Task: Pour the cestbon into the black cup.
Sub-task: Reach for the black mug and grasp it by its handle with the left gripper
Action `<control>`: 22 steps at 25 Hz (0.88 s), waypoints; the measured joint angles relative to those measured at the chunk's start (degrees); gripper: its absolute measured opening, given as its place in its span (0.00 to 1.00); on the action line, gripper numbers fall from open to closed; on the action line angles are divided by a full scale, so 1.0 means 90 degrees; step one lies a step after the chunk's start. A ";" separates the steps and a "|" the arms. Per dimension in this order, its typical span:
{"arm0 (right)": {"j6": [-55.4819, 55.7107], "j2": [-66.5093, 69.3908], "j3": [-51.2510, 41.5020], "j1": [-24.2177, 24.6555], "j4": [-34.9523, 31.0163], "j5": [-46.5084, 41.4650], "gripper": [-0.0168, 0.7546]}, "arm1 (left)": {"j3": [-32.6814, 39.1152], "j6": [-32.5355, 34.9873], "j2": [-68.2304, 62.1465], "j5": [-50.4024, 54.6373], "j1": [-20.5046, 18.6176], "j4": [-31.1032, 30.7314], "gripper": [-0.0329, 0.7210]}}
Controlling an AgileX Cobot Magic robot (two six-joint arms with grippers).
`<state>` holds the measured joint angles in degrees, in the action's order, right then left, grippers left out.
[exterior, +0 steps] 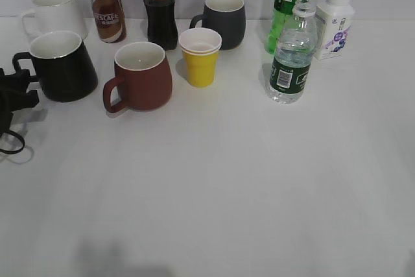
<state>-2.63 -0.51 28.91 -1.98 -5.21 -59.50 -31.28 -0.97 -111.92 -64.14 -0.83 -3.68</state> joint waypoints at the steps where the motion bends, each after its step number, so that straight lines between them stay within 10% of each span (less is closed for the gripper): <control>1: 0.0000 0.0000 0.0000 0.0000 0.0000 0.0000 0.74 | 0.0000 -0.0008 -0.0035 -0.0031 0.0000 0.0000 0.53; 22: 0.0004 0.0000 0.0000 0.0000 0.0000 0.0000 0.74 | -0.1009 -0.0042 -0.0716 -0.0189 -0.0012 -0.0309 0.43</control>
<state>-2.60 -0.51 28.91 -1.98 -5.21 -59.50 -40.36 -1.35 -118.37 -65.84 -0.94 -6.47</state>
